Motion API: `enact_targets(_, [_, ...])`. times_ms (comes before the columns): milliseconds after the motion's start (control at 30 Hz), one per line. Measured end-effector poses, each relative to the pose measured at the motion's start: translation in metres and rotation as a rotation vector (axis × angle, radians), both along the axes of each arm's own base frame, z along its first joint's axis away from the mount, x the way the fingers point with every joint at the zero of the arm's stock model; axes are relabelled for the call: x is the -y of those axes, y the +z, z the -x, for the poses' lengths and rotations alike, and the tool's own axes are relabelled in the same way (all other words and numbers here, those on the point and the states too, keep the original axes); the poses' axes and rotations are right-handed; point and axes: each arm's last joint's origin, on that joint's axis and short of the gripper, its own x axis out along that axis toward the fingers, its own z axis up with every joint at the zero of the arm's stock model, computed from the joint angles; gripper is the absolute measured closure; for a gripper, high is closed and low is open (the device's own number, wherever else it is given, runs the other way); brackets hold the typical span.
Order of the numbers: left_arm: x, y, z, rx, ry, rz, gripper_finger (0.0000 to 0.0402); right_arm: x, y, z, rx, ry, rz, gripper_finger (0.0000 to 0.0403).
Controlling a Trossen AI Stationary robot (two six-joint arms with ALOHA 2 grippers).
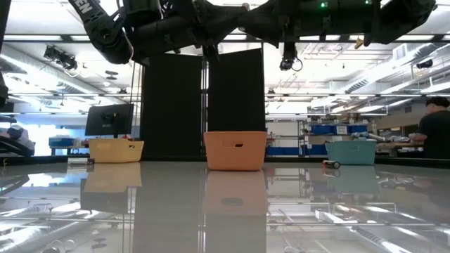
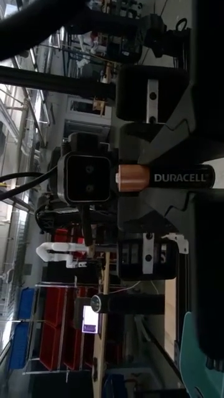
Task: Sort batteries
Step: Put the black-brown battery into the green bin
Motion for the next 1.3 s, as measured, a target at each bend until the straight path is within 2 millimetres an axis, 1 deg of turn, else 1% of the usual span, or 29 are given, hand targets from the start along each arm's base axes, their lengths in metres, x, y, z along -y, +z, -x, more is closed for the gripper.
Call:
enact_targets(133, [0.002,0.000,0.000,0.002,0.002,-0.004,0.0359,0.000,0.000,0.000,-0.006,0.000,0.015,0.0342])
enact_targets(167, [0.002,0.000,0.000,0.004,0.002,-0.005,0.0359,0.000,0.000,0.000,-0.007,-0.001,0.023,0.0345])
enact_targets(333, [0.002,0.000,0.000,-0.001,0.014,-0.001,0.0354,0.000,0.000,0.000,-0.017,-0.004,0.046,0.0344])
enact_targets(433, [0.001,0.000,0.000,-0.002,0.024,0.001,0.0332,0.000,-0.001,0.000,-0.023,-0.006,0.057,0.0344])
enact_targets(567, [0.001,-0.001,0.000,-0.002,0.044,-0.041,0.0306,0.001,0.000,0.002,-0.051,-0.025,0.069,0.0344])
enact_targets(700, [-0.001,0.003,0.001,0.016,0.088,-0.091,0.0294,0.003,0.012,0.012,-0.074,-0.061,0.069,0.0344])
enact_targets(833, [-0.006,0.013,0.007,0.033,0.133,-0.134,0.0291,0.008,0.029,0.031,-0.119,-0.140,0.086,0.0344])
enact_targets(933, [-0.011,0.020,0.014,-0.009,0.159,-0.151,0.0290,0.021,0.040,0.053,-0.210,-0.275,0.080,0.0344])
enact_targets(1067, [-0.016,0.025,0.026,-0.124,0.179,-0.169,0.0289,0.052,0.044,0.090,-0.397,-0.526,-0.022,0.0345])
enact_targets(1167, [-0.018,0.027,0.035,-0.213,0.198,-0.179,0.0289,0.078,0.038,0.114,-0.508,-0.674,-0.141,0.0345])
enact_targets(1300, [-0.021,0.026,0.047,-0.344,0.245,-0.159,0.0289,0.108,0.021,0.132,-0.645,-0.781,-0.312,0.0344])
